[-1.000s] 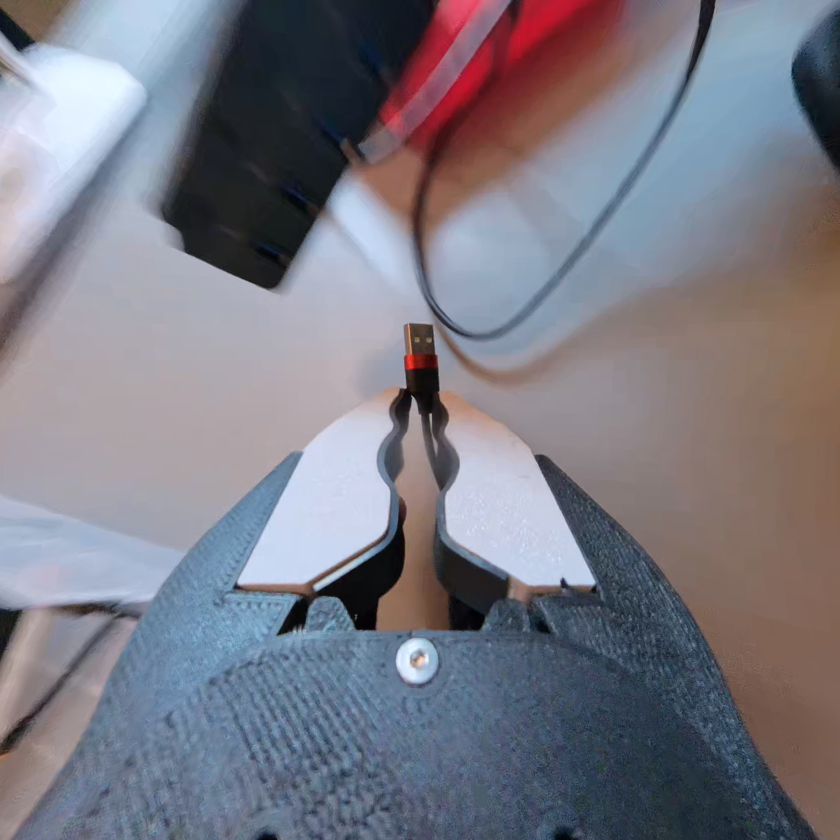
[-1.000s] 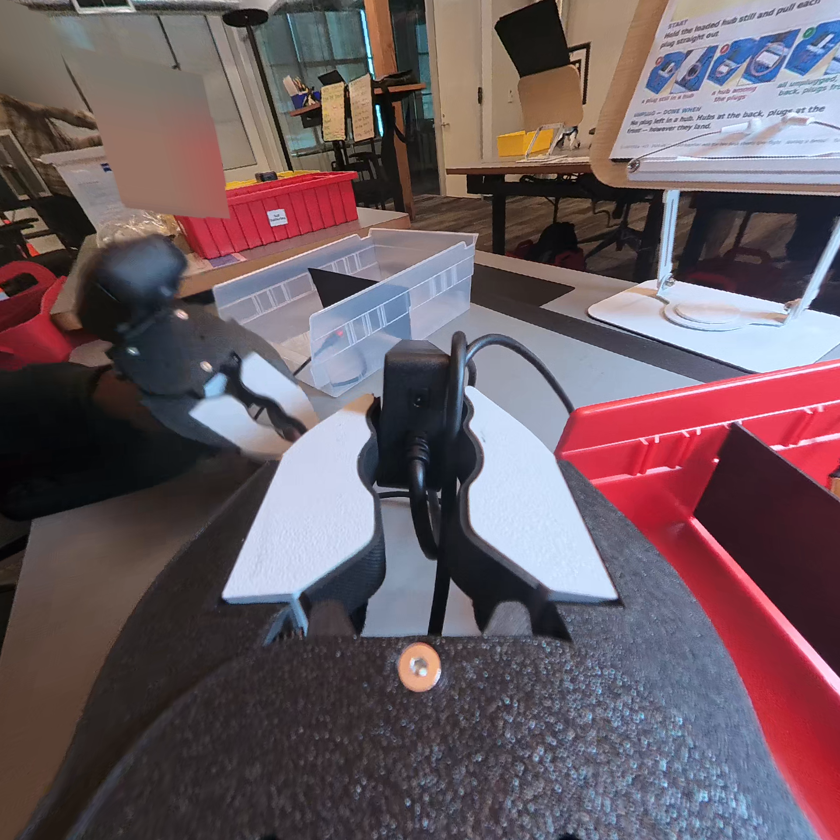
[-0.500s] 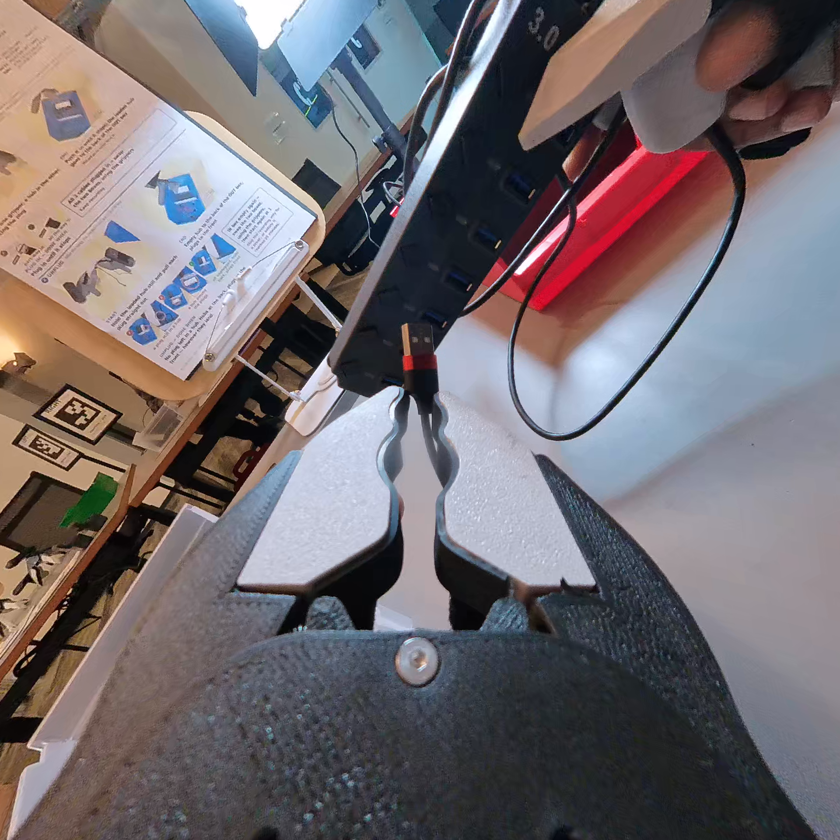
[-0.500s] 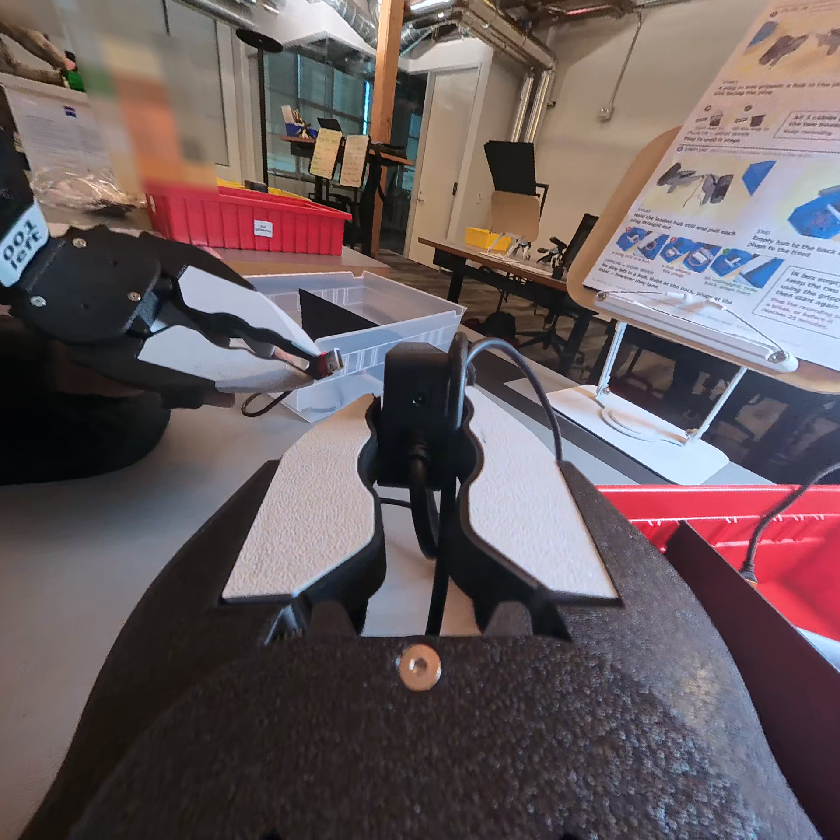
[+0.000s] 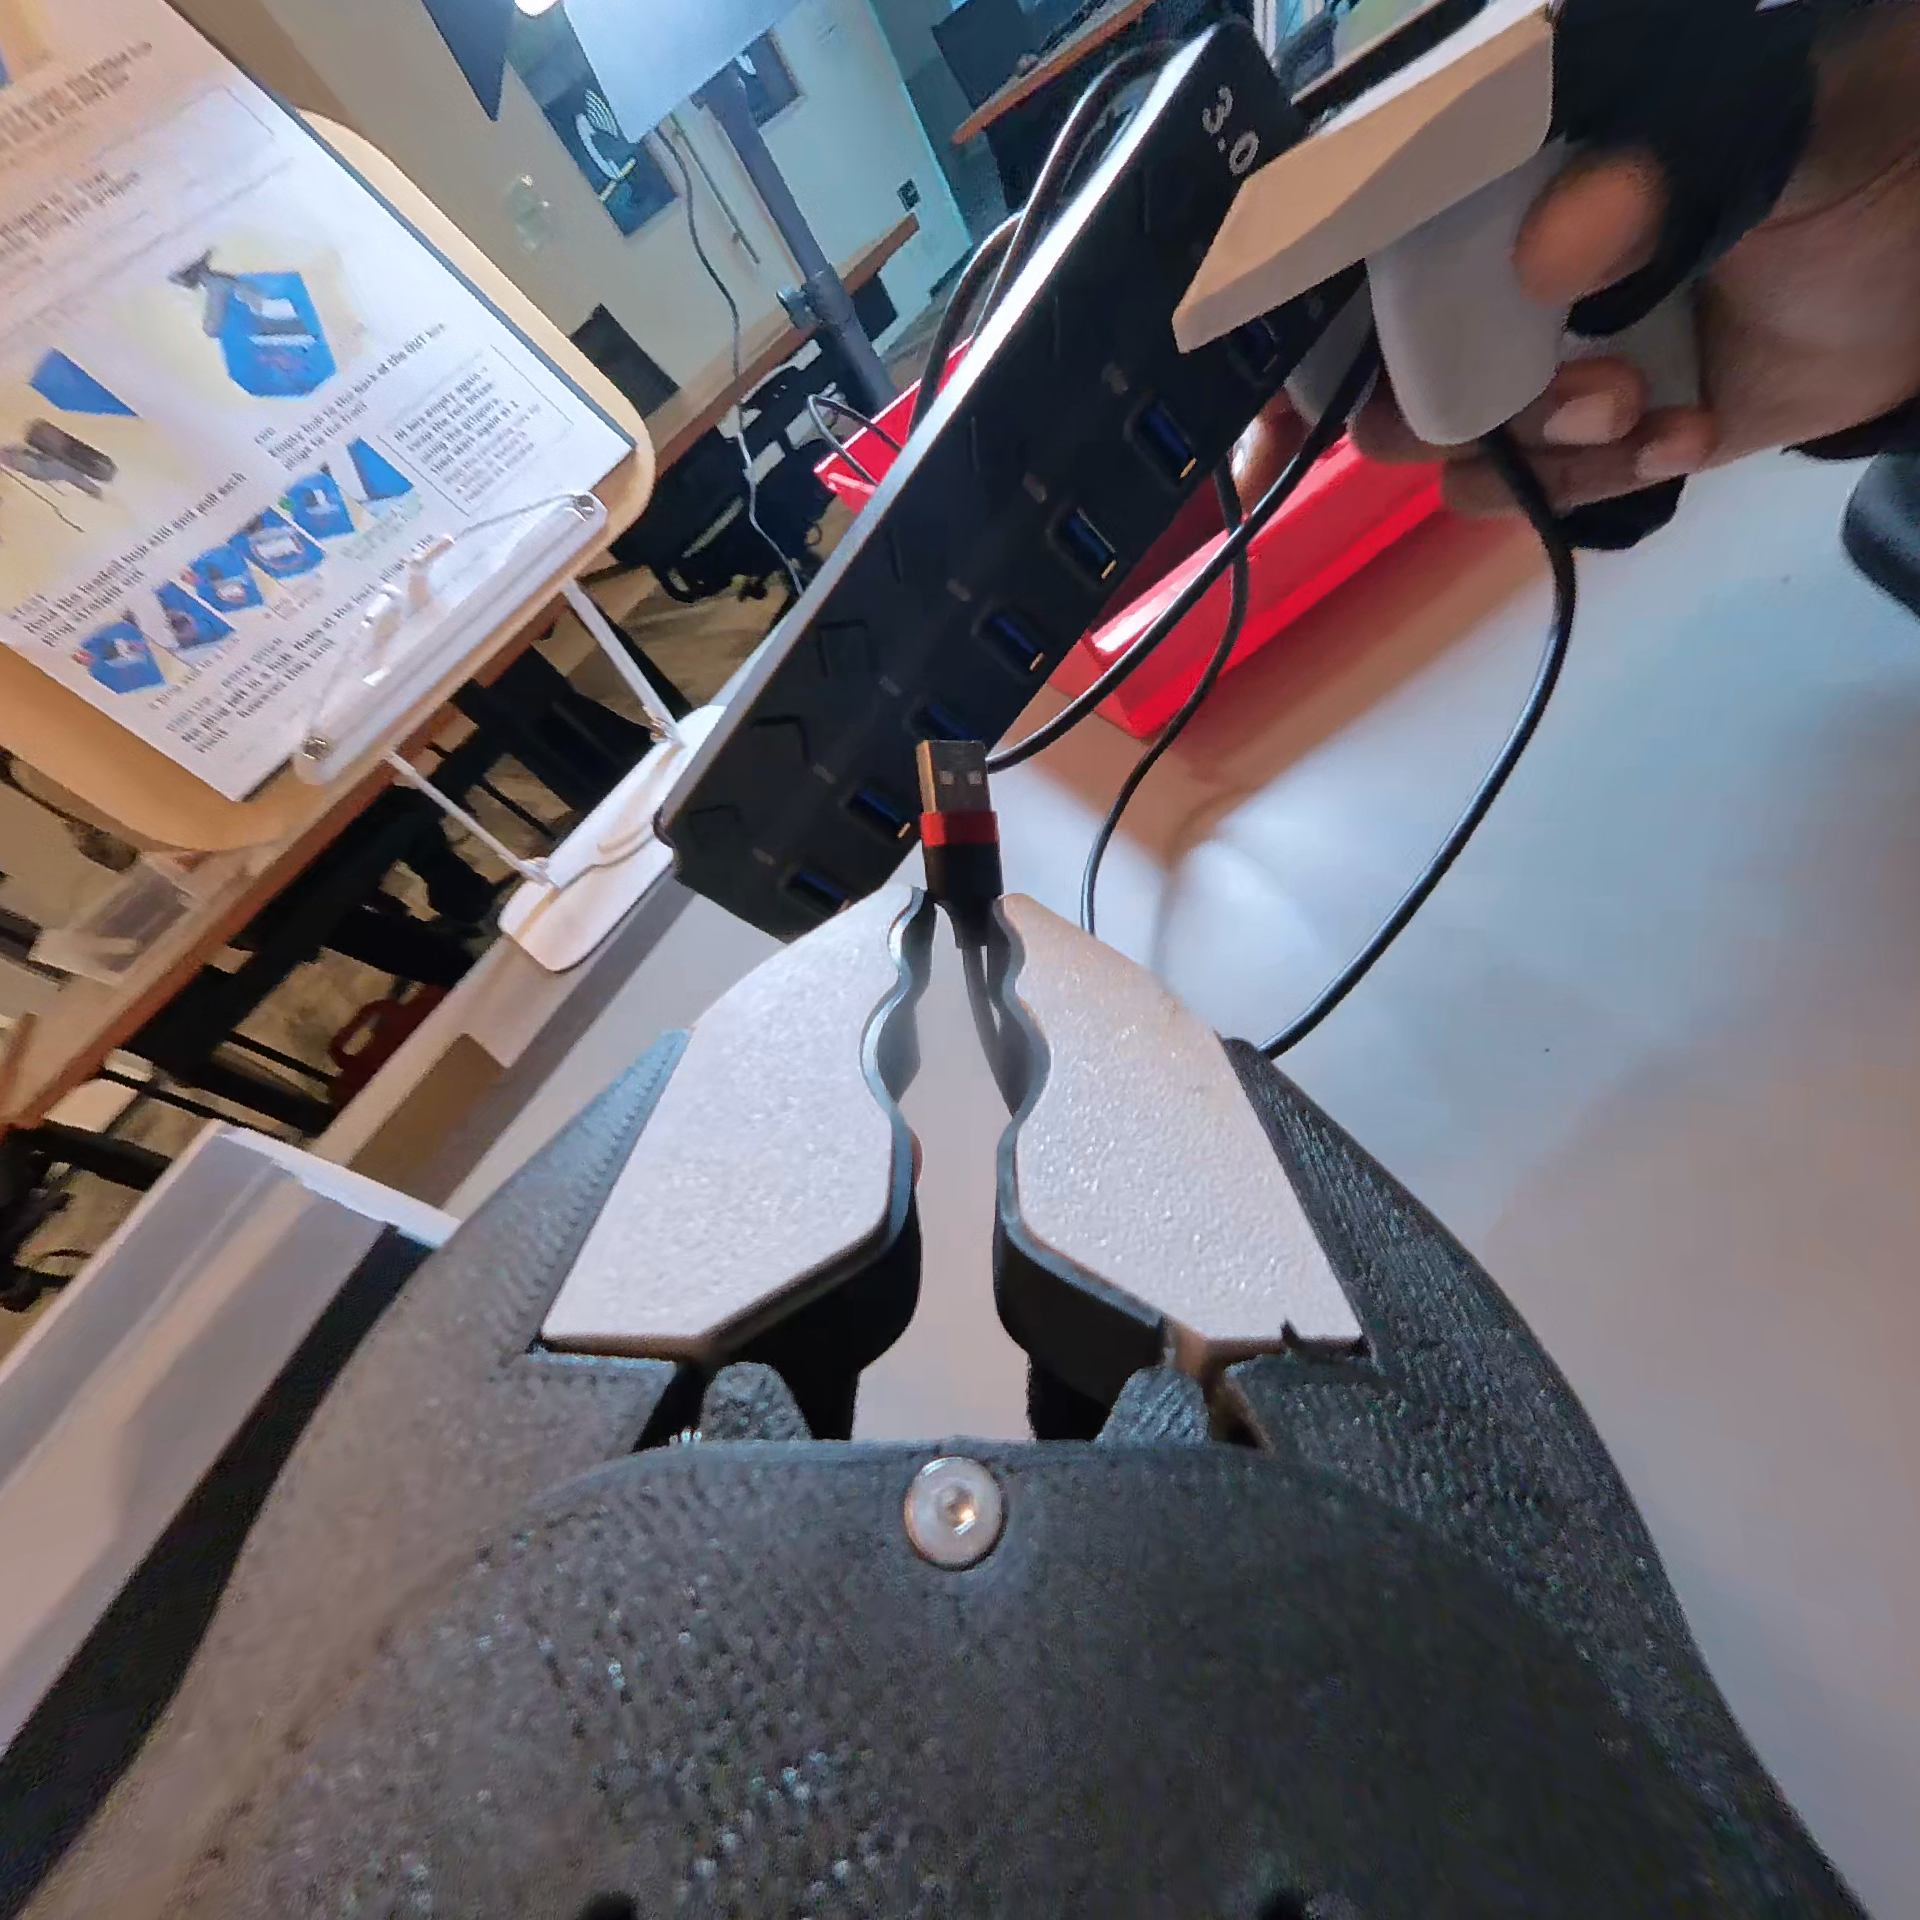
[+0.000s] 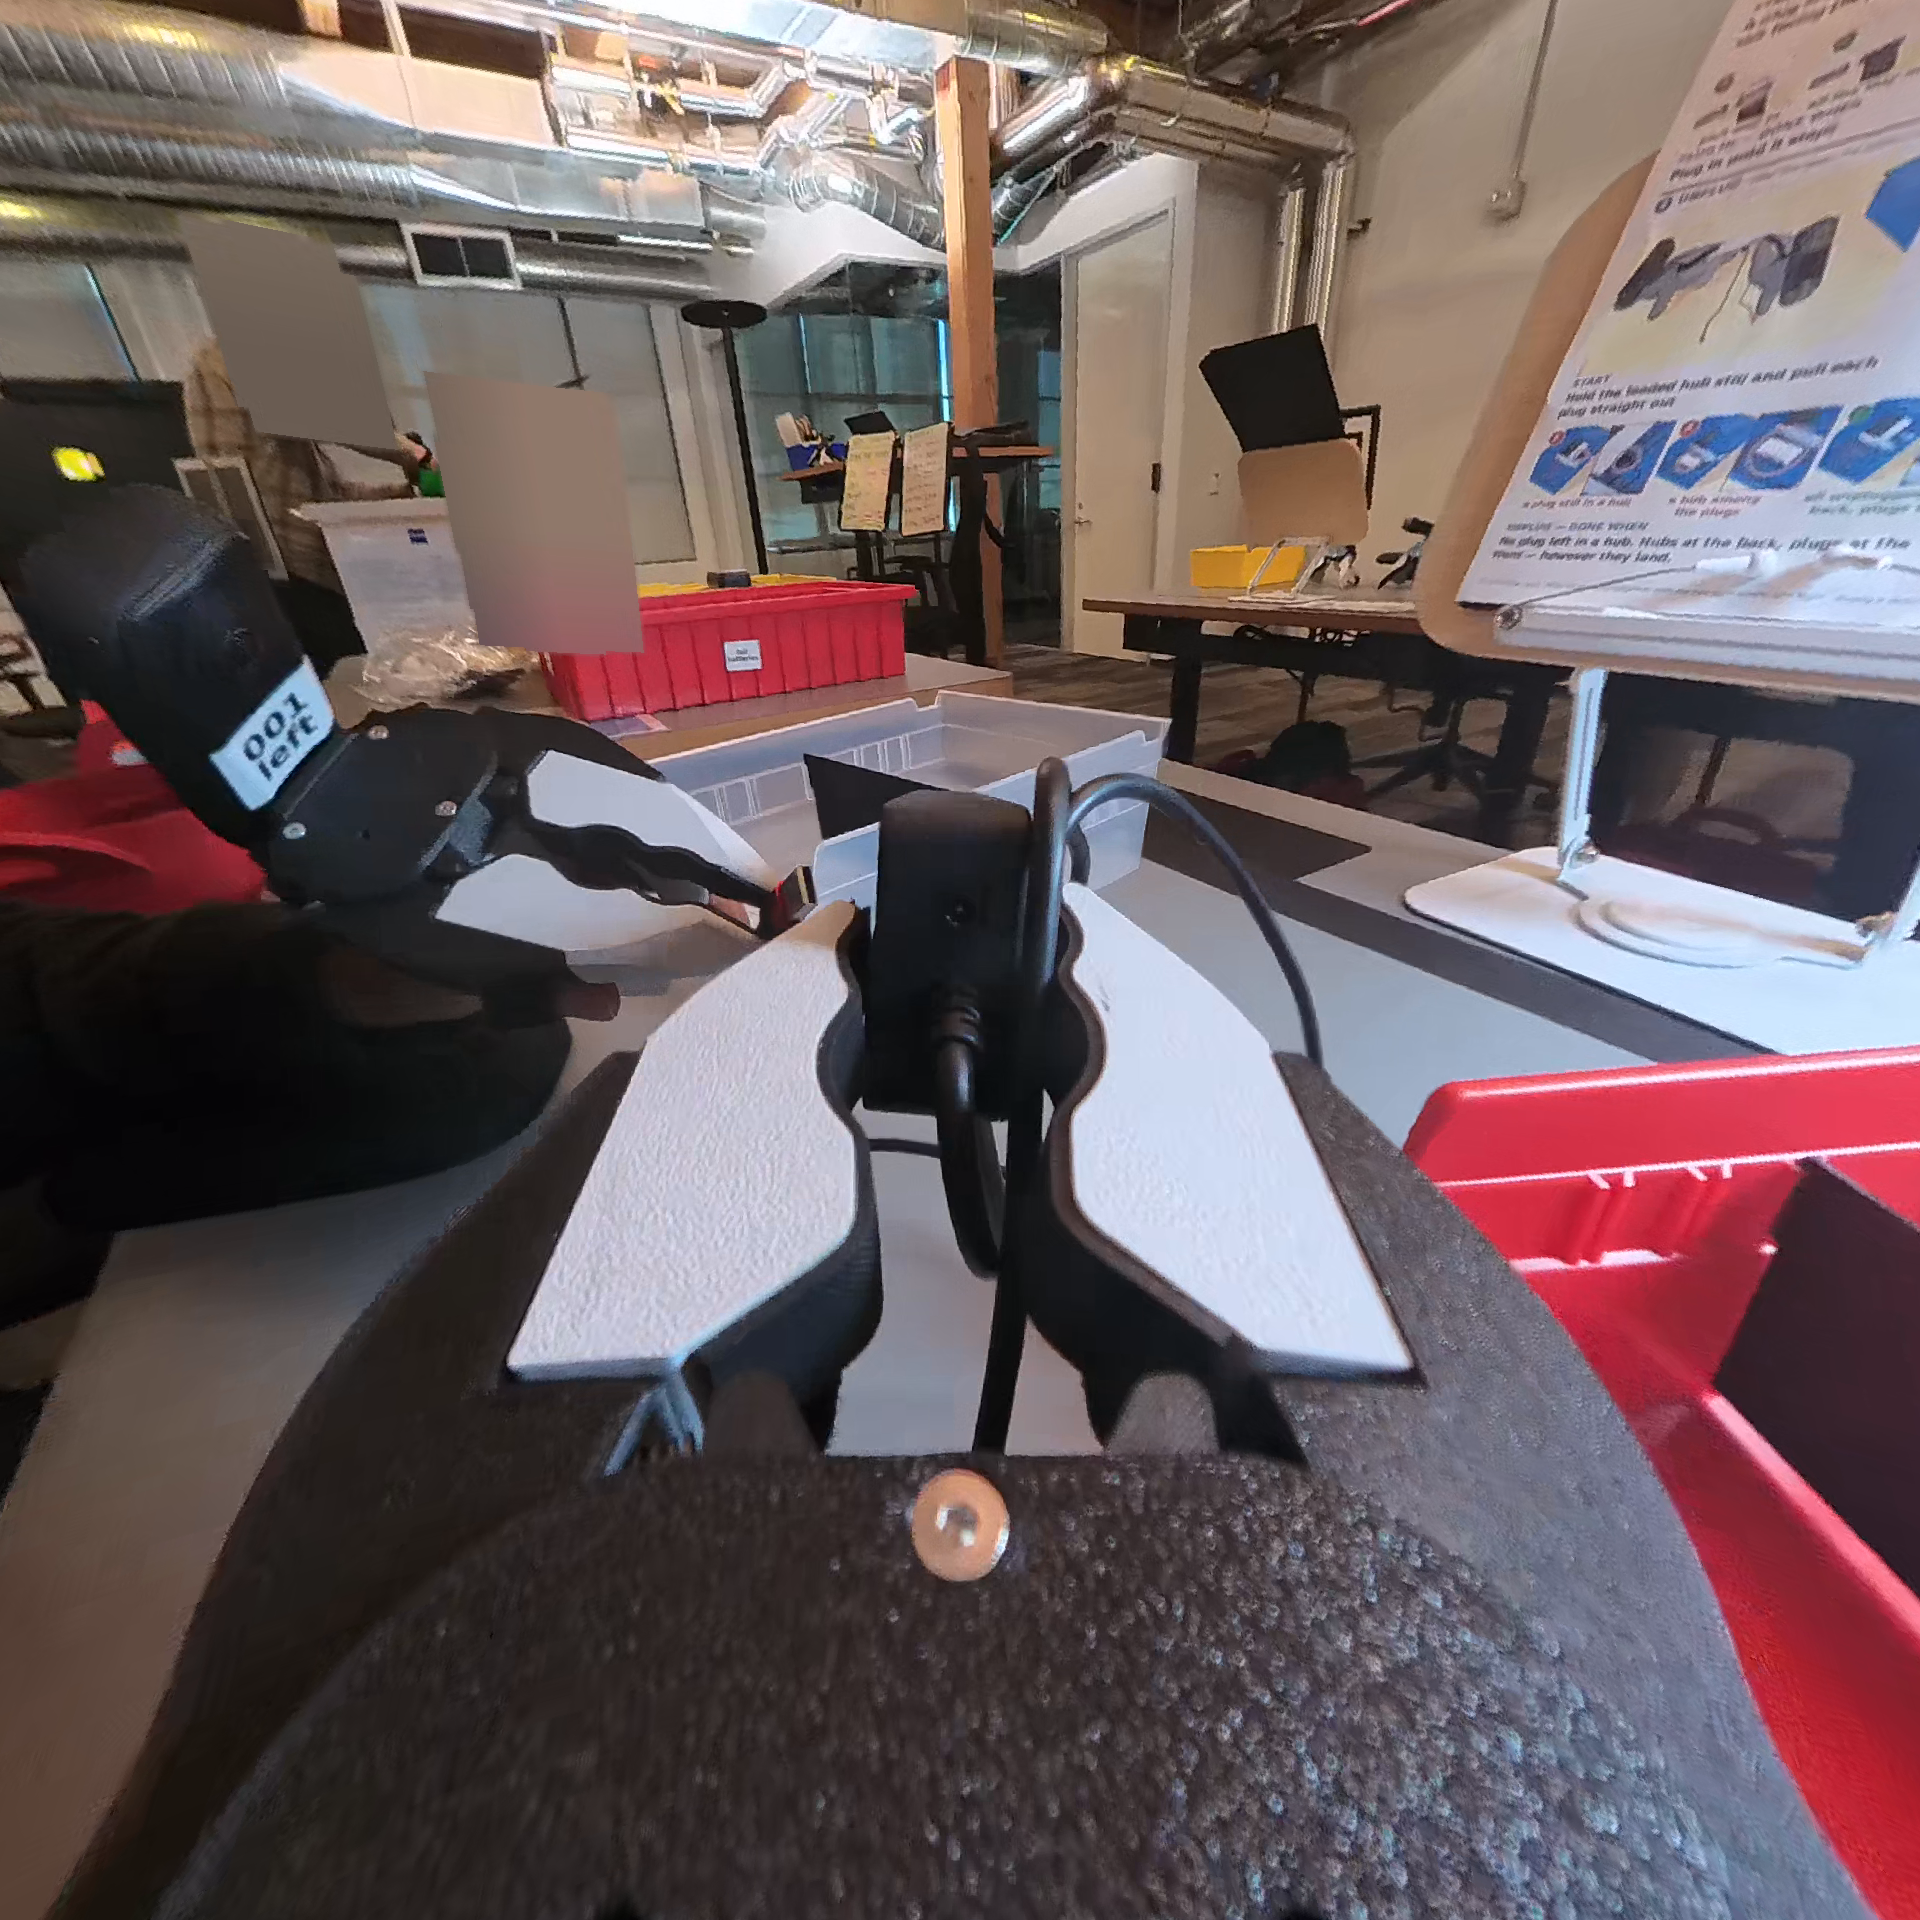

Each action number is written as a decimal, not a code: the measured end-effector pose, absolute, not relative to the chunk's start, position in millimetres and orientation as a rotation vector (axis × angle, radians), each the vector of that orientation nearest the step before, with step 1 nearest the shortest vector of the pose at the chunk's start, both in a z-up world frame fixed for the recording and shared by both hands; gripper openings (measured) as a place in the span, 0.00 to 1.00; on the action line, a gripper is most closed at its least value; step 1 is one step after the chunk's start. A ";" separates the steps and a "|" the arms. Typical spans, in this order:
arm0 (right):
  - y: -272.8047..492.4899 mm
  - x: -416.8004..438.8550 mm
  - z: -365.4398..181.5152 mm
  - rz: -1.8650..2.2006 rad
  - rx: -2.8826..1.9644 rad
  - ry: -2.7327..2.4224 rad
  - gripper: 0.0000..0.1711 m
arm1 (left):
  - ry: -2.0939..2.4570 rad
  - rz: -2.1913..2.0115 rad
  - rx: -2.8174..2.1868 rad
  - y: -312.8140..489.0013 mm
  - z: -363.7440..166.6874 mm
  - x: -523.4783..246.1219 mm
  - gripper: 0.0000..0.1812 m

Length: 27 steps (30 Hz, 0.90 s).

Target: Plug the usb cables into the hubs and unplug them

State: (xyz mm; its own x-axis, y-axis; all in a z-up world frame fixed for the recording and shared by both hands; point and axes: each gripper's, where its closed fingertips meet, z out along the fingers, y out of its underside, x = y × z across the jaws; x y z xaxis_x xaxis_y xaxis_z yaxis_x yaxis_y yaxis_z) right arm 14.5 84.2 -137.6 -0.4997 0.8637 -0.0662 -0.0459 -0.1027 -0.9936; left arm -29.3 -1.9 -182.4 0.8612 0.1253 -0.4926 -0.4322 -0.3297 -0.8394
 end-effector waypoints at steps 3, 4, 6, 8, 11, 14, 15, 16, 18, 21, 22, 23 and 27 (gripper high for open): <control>87.3 12.5 -139.9 1.721 -0.961 -1.470 0.17 | 0.166 0.421 -1.839 -1.2 -184.6 -24.9 0.06; 87.7 12.1 -140.5 1.730 -0.968 -1.470 0.17 | 0.145 0.369 -1.841 -1.0 -185.3 -23.5 0.06; 88.1 11.5 -141.7 1.732 -0.974 -1.472 0.17 | 0.115 0.278 -1.839 -0.6 -185.9 -20.7 0.06; 87.8 11.2 -142.7 1.720 -0.972 -1.478 0.17 | 0.093 0.159 -1.832 -0.4 -184.9 -15.1 0.06; 88.2 11.2 -142.7 1.715 -0.971 -1.481 0.17 | 0.106 -0.043 -1.807 -2.9 -173.8 0.7 0.06; 91.1 10.6 -142.7 1.710 -0.976 -1.477 0.17 | 0.249 -0.332 -1.725 -17.1 -139.2 40.9 0.06; 92.1 10.4 -142.9 1.711 -0.979 -1.476 0.17 | 0.290 -0.437 -1.688 -25.1 -122.9 55.1 0.06; 92.9 10.1 -143.2 1.713 -0.984 -1.474 0.17 | 0.340 -0.560 -1.625 -36.0 -103.0 70.9 0.06; 93.8 9.8 -143.7 1.718 -0.994 -1.473 0.17 | 0.432 -0.810 -1.457 -64.5 -58.3 98.1 0.06; 94.2 9.8 -143.6 1.718 -1.001 -1.470 0.17 | 0.493 -1.021 -1.404 -89.0 -44.2 97.5 0.06; 94.5 9.9 -143.5 1.716 -1.005 -1.471 0.17 | 0.440 -1.082 -1.461 -86.3 -57.3 85.1 0.06; 95.2 9.8 -143.6 1.712 -1.009 -1.470 0.17 | 0.343 -1.127 -1.555 -78.5 -78.6 68.0 0.06; 99.0 9.2 -143.4 1.703 -1.021 -1.463 0.17 | -0.109 -0.898 -1.938 -52.2 -181.2 -9.6 0.10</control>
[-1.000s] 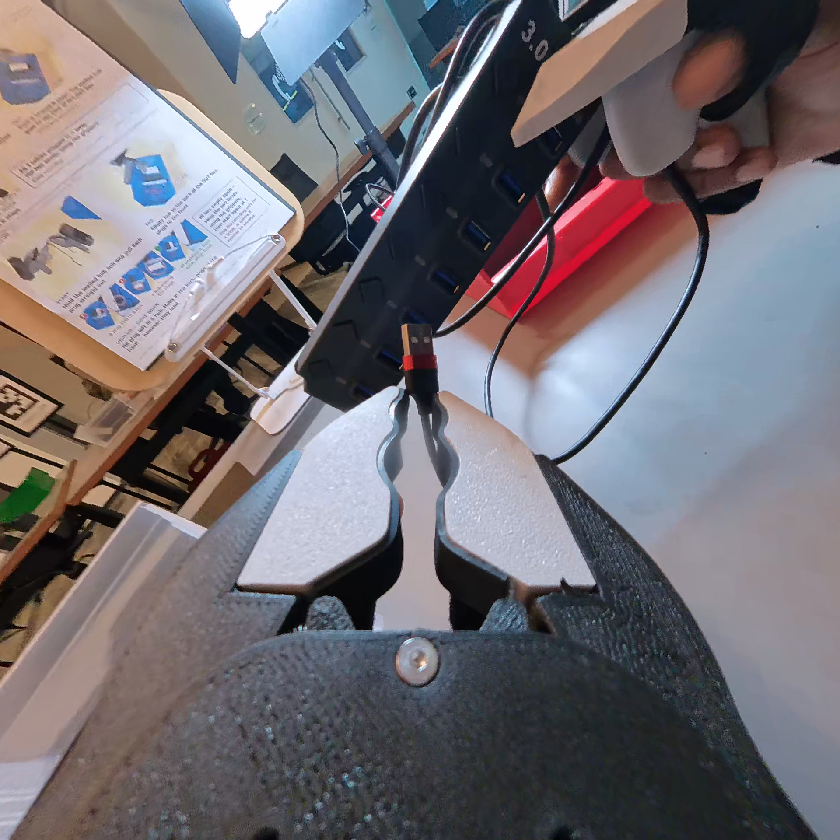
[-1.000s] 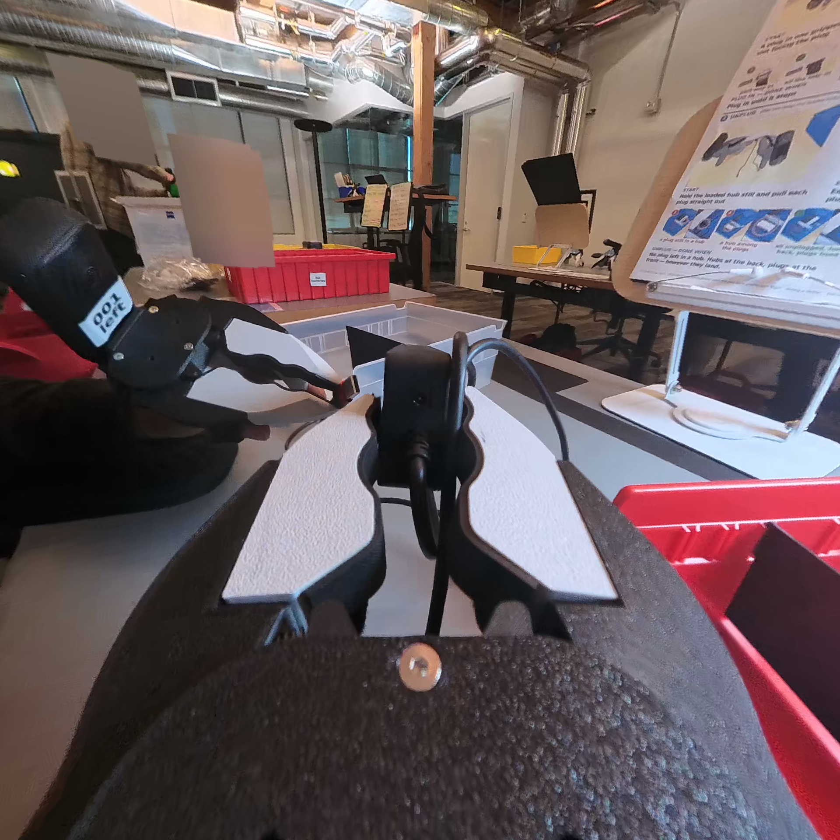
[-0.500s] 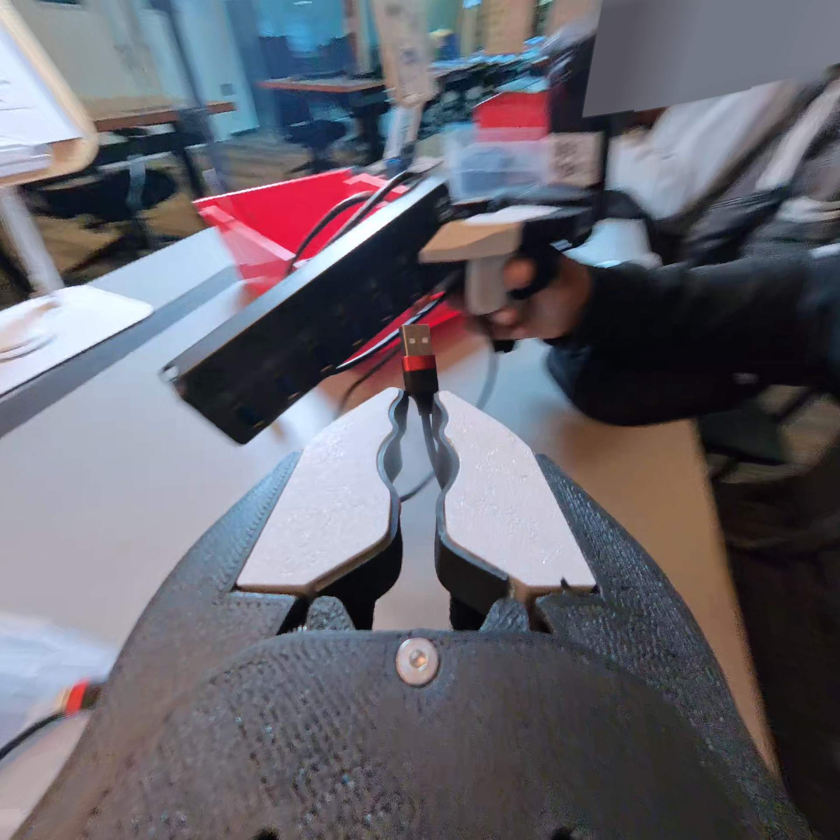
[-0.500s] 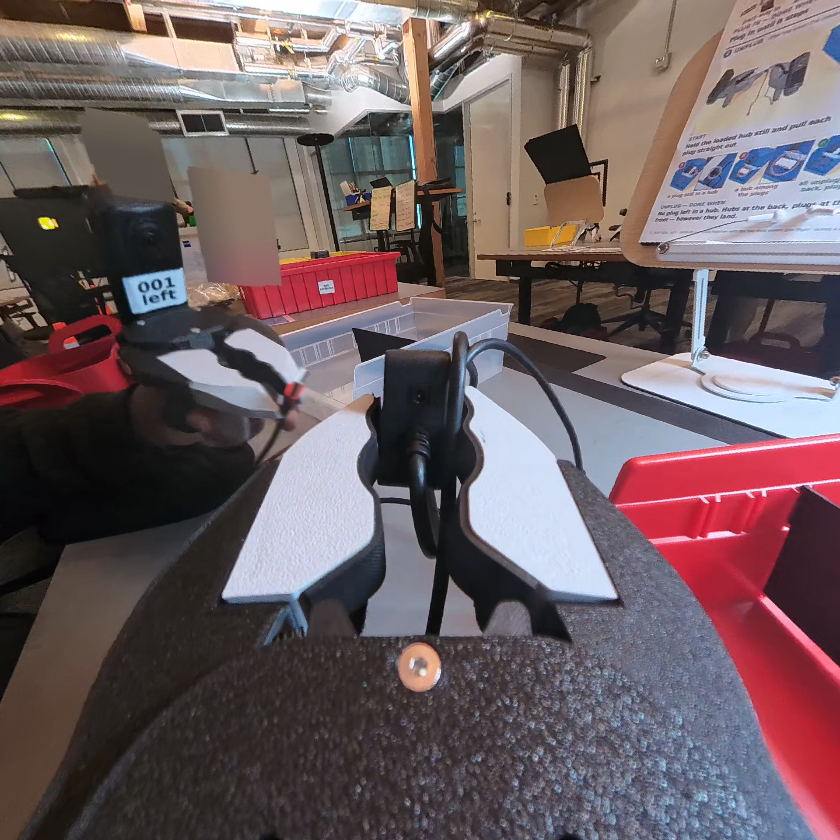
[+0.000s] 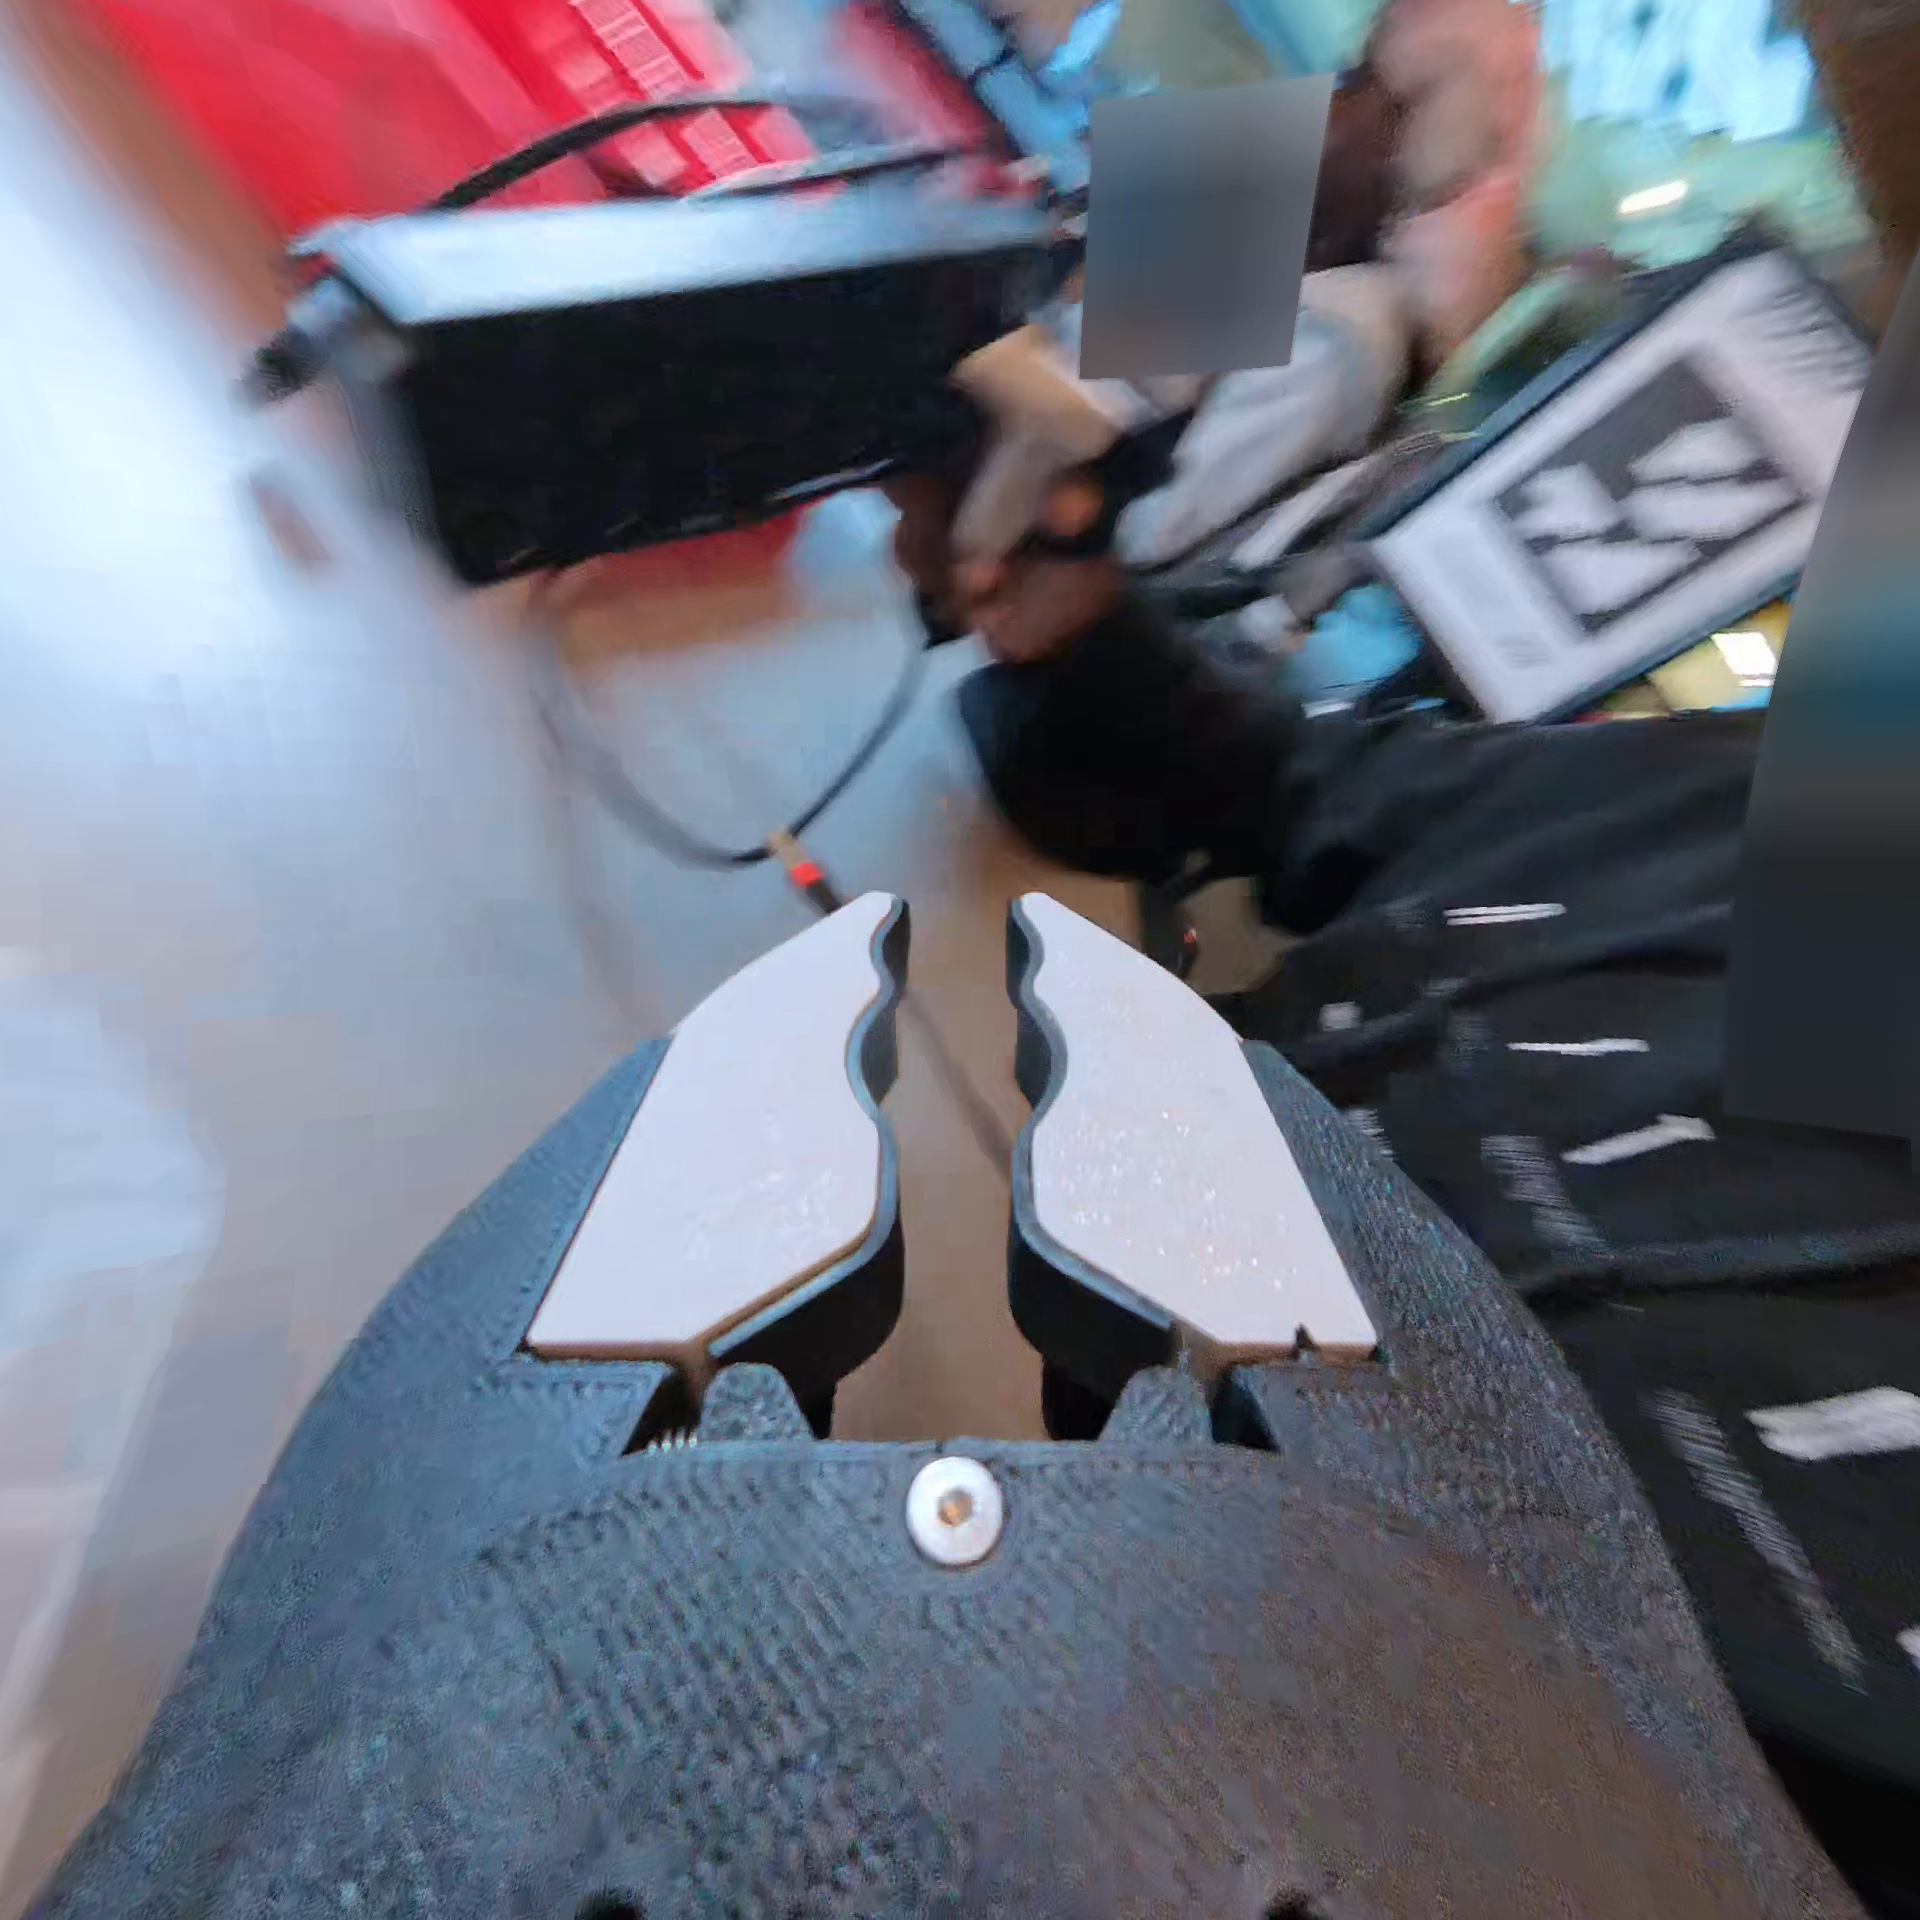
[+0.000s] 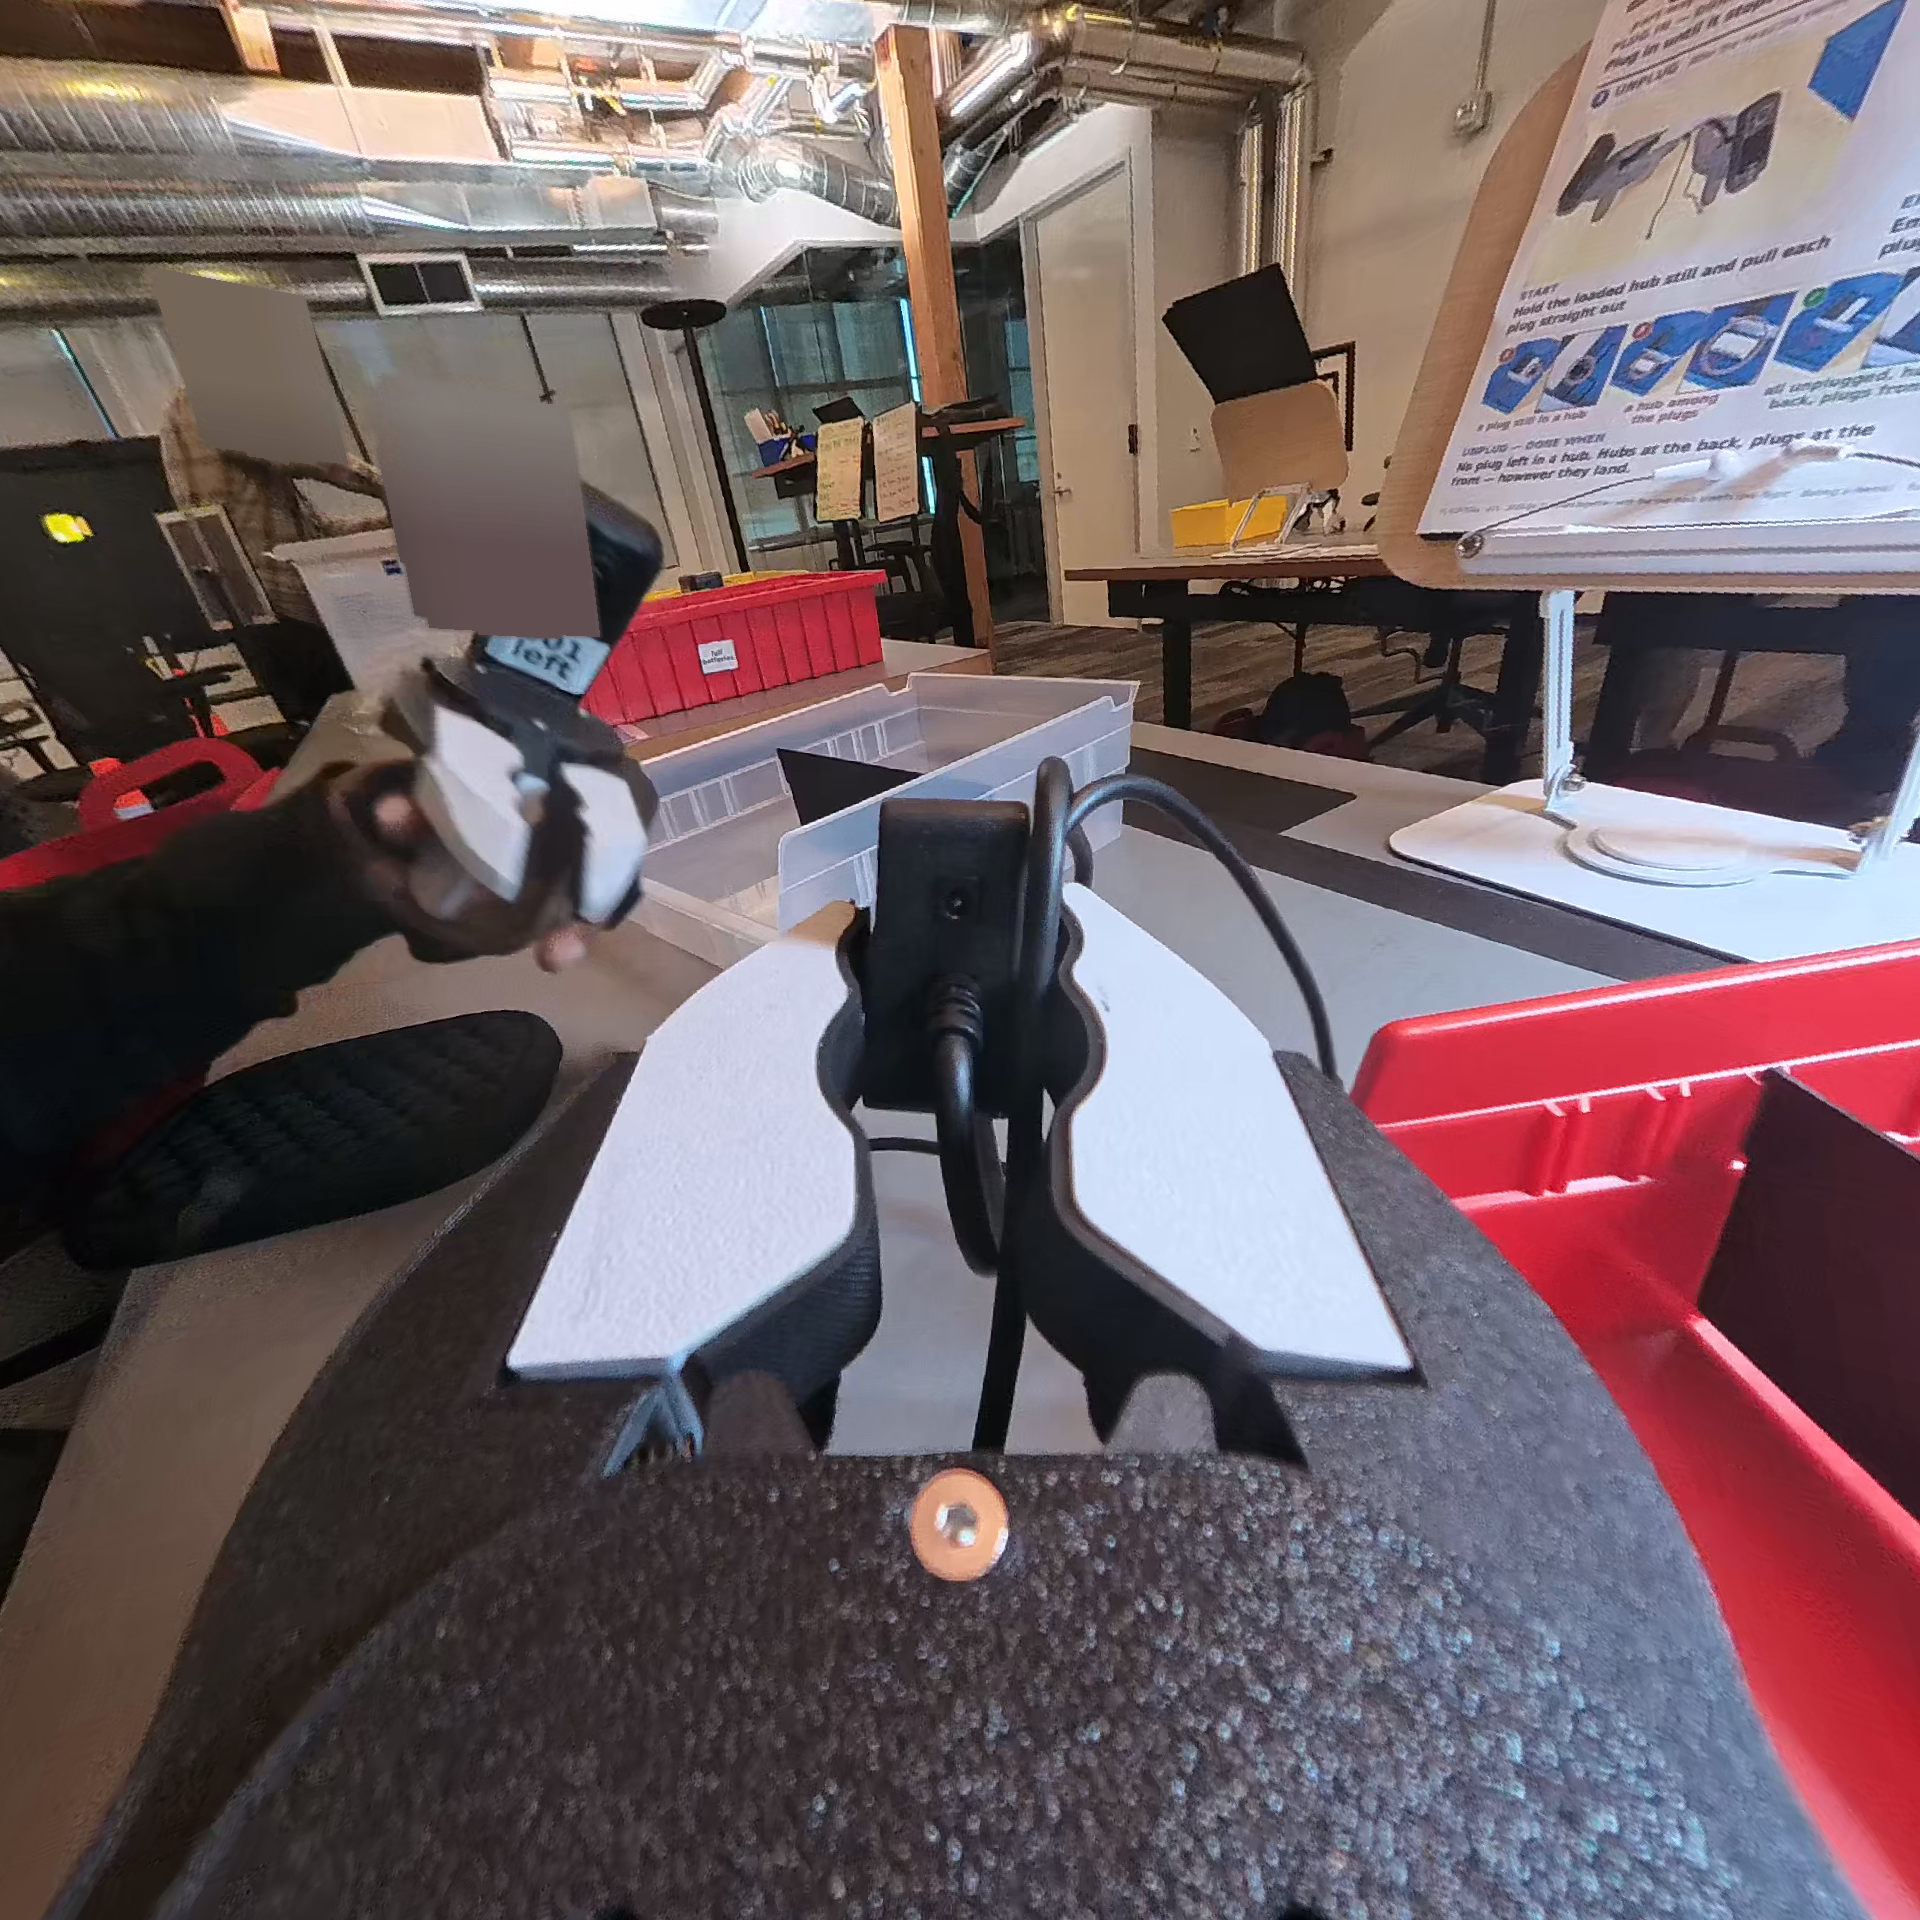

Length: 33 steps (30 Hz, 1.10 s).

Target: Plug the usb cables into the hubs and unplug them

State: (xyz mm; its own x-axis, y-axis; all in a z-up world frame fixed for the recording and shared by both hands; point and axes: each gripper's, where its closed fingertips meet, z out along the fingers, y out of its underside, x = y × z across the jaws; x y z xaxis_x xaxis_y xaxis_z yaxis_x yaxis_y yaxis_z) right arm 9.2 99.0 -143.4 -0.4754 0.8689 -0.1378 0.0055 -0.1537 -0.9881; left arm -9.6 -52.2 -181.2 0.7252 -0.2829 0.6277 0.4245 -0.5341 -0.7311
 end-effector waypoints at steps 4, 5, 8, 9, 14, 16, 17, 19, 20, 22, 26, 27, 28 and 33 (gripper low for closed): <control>102.3 6.8 -146.3 1.678 -1.035 -1.460 0.17 | -0.188 -0.578 -2.208 -58.4 -239.2 -24.6 0.13; 103.5 5.9 -146.9 1.673 -1.039 -1.458 0.17 | -0.188 -0.527 -2.251 -58.3 -248.5 -19.8 0.13; 107.9 4.3 -147.9 1.658 -1.050 -1.450 0.17 | -0.140 -0.276 -2.367 -51.4 -274.2 -12.9 0.16; 109.7 3.9 -148.0 1.650 -1.053 -1.446 0.17 | -0.118 -0.176 -2.395 -47.1 -281.2 -14.9 0.16; 117.3 4.5 -146.3 1.623 -1.070 -1.421 0.17 | -0.016 0.056 -2.509 -21.1 -298.6 -15.2 0.20; 119.7 5.6 -143.3 1.624 -1.069 -1.409 0.17 | 0.016 0.085 -2.537 -14.2 -298.1 -12.6 0.18; 120.9 6.2 -142.0 1.626 -1.068 -1.404 0.17 | 0.023 0.100 -2.552 -13.0 -298.1 -13.1 0.18; 123.5 6.7 -140.6 1.627 -1.073 -1.398 0.17 | 0.008 0.061 -2.570 -13.5 -299.1 -10.5 0.15; 124.6 6.8 -140.5 1.628 -1.077 -1.397 0.17 | 0.000 0.046 -2.563 -13.8 -299.4 -9.8 0.14; 125.5 6.8 -140.4 1.631 -1.080 -1.400 0.17 | 0.005 0.078 -2.550 -13.9 -299.3 -12.0 0.09; 124.2 5.6 -142.7 1.632 -1.085 -1.413 0.17 | 0.068 0.137 -2.548 -10.4 -299.4 -17.3 0.08; 123.8 5.6 -143.0 1.628 -1.084 -1.417 0.17 | 0.104 0.165 -2.550 -9.7 -299.1 -20.5 0.07; 123.4 6.0 -142.9 1.625 -1.079 -1.419 0.17 | 0.148 0.199 -2.535 -8.4 -298.3 -23.8 0.07; 122.2 9.8 -140.1 1.619 -1.039 -1.430 0.17 | 0.057 -0.095 -2.239 -4.3 -255.4 -22.6 0.07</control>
